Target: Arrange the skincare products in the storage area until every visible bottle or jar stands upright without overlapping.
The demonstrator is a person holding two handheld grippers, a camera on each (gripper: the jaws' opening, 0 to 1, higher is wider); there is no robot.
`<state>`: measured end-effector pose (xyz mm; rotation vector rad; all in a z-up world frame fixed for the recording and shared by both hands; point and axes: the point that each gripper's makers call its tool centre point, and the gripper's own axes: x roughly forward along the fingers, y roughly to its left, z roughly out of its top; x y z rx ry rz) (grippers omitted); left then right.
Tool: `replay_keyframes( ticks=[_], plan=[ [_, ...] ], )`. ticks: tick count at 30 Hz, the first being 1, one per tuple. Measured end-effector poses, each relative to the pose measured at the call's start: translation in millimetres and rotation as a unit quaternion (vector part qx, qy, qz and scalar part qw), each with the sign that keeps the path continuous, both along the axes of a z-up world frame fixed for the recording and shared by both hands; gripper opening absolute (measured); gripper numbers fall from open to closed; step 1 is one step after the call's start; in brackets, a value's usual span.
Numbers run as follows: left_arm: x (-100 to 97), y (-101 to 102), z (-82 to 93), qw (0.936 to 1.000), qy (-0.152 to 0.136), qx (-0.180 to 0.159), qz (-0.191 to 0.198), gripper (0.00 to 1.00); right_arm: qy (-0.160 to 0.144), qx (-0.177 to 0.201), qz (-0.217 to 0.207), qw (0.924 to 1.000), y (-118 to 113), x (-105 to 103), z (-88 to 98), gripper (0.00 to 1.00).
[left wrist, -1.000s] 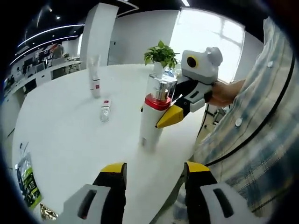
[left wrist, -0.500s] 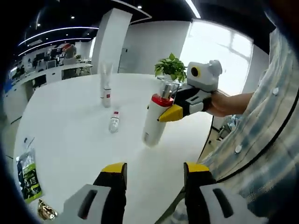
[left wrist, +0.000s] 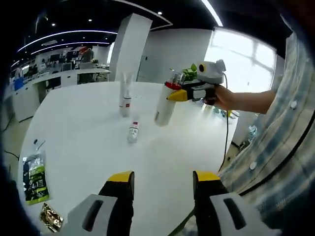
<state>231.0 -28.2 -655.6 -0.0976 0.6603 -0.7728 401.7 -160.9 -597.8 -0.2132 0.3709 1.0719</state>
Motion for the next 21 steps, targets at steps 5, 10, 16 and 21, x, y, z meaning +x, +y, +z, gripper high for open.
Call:
replay_keyframes(
  ticks=[5, 10, 16, 21],
  plan=[
    [1.5, -0.2, -2.8, 0.9999, 0.007, -0.002, 0.008, 0.48, -0.009, -0.013, 0.004, 0.9999, -7.4, 25.5, 3.2, 0.27],
    [5.1, 2.1, -4.4, 0.9995, 0.016, -0.011, 0.025, 0.46, -0.019, -0.016, 0.007, 0.9997, -14.9, 52.5, 7.0, 0.27],
    [6.9, 6.1, -9.4, 0.9988, 0.031, -0.009, 0.037, 0.46, -0.017, -0.011, -0.001, 0.9998, -24.1, 86.0, 4.3, 0.27],
    [8.3, 8.4, -16.6, 0.9981, 0.046, -0.005, 0.04, 0.46, -0.012, 0.003, -0.012, 0.9999, -30.3, 110.9, 3.6, 0.27]
  ],
)
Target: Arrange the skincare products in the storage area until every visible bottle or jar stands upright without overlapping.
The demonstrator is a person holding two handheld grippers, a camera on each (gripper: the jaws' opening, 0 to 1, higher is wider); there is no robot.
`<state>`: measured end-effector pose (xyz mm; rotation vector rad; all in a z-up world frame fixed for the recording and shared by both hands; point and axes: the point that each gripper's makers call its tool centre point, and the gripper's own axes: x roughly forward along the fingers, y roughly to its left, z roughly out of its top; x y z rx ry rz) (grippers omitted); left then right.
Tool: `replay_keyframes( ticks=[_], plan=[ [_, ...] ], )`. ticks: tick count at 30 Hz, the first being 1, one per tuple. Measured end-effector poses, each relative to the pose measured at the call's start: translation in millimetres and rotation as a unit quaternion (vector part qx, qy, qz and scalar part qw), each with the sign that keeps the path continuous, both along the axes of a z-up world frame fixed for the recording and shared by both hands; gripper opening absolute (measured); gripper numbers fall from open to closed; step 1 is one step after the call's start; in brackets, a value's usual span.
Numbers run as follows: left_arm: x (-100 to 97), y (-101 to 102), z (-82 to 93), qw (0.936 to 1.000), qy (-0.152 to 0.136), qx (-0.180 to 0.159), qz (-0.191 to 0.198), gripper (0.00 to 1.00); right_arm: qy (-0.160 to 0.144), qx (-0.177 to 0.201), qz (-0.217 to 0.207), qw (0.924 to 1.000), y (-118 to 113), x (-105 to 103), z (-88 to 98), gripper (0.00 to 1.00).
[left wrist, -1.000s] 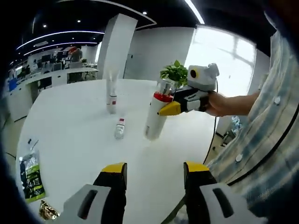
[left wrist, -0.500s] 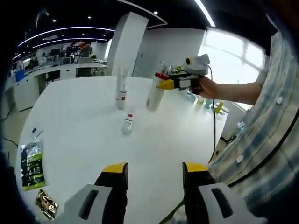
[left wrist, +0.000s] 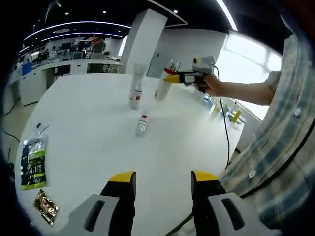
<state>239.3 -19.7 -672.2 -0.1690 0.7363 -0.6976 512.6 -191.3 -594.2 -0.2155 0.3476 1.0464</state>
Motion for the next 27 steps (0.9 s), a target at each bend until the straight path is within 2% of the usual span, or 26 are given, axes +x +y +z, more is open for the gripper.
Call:
replay_keyframes(
  ticks=[6, 10, 17, 27],
  plan=[
    [-0.1, 2.6, -3.1, 0.9999, 0.011, 0.002, 0.005, 0.46, 0.007, 0.016, -0.008, 0.9998, -7.3, 26.7, -7.6, 0.27],
    [-0.6, 6.2, -3.5, 0.9997, 0.018, -0.002, 0.013, 0.45, 0.009, 0.028, -0.004, 0.9996, -8.2, 36.6, -15.8, 0.27],
    [-5.6, 12.9, -6.7, 0.9992, 0.033, 0.007, 0.02, 0.45, 0.019, 0.016, 0.007, 0.9997, -5.8, 50.0, -33.6, 0.27],
    [-9.7, 13.3, -7.9, 0.9982, 0.045, 0.008, 0.039, 0.44, 0.031, 0.008, 0.035, 0.9989, -2.0, 67.2, -48.2, 0.27]
  ],
)
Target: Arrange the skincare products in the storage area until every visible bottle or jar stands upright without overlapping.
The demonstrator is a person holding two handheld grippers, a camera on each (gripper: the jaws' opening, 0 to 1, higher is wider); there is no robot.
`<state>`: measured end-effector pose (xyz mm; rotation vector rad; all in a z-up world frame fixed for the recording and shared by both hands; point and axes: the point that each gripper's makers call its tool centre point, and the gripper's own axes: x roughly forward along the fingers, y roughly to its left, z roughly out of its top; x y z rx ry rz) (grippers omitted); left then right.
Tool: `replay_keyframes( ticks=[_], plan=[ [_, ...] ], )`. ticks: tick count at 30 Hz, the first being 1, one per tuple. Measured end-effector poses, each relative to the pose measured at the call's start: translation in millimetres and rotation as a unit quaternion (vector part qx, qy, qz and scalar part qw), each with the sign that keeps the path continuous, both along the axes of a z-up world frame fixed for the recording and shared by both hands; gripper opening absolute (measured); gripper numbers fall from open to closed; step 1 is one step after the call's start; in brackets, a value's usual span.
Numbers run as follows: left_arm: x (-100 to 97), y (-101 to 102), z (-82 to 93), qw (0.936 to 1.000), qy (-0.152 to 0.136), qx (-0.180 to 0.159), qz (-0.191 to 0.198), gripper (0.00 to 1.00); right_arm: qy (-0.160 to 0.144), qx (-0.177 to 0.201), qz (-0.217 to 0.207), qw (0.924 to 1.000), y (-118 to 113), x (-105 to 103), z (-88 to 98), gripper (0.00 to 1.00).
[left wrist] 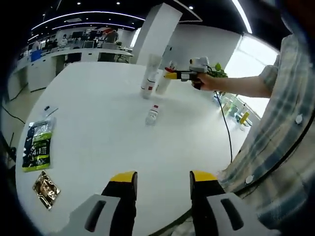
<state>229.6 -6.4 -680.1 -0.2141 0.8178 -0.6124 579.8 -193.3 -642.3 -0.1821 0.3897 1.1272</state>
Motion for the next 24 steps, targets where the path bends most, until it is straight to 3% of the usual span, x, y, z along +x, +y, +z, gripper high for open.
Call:
replay_keyframes(
  ticks=[15, 24],
  plan=[
    [-4.9, 5.1, -4.8, 0.9993, 0.019, 0.004, 0.031, 0.44, 0.006, -0.004, 0.023, 0.9997, 7.6, 22.0, -13.9, 0.27],
    [-1.2, -0.8, -5.1, 0.9993, 0.021, 0.003, 0.031, 0.43, 0.003, -0.01, 0.033, 0.9994, 11.9, 23.4, -16.1, 0.27]
  ],
)
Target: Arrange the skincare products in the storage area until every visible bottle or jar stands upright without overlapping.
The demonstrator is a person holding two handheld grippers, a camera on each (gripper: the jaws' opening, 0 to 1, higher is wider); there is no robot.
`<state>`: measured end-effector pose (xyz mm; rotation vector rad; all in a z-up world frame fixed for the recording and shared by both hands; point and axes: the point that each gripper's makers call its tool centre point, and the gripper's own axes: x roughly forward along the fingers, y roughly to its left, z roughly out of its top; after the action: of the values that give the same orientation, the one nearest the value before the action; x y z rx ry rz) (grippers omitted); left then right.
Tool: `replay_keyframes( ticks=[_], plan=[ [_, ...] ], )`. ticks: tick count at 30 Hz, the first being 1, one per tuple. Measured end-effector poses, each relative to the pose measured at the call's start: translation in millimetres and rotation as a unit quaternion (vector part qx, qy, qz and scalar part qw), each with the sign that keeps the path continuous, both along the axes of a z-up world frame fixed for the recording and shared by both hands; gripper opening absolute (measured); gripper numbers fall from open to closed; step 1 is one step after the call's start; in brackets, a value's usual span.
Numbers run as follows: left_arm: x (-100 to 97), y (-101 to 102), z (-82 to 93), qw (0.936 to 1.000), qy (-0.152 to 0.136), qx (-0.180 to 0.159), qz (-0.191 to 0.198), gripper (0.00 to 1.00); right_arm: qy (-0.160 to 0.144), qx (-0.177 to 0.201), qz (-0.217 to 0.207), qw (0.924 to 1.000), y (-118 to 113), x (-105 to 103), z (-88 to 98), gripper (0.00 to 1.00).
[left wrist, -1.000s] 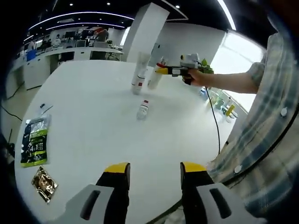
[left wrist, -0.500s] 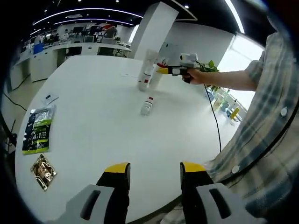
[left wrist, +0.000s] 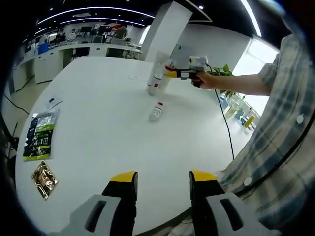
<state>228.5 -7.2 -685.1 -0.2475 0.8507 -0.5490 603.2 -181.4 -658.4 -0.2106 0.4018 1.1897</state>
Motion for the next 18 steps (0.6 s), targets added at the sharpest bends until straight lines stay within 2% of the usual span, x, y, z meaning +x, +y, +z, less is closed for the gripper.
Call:
replay_keyframes(
  ticks=[8, 12, 18],
  plan=[
    [1.9, 0.3, -2.8, 1.0, 0.004, 0.0, 0.002, 0.43, -0.003, -0.005, 0.009, 0.9999, 4.3, -0.3, -2.3, 0.28],
    [4.4, -1.0, -0.1, 1.0, 0.002, -0.003, 0.003, 0.39, -0.001, 0.003, 0.003, 1.0, 3.1, 3.3, -2.0, 0.28],
    [4.4, -0.7, -1.4, 1.0, 0.004, 0.001, 0.006, 0.4, 0.009, 0.016, 0.001, 0.9998, 3.1, 2.1, -2.0, 0.28]
  ],
)
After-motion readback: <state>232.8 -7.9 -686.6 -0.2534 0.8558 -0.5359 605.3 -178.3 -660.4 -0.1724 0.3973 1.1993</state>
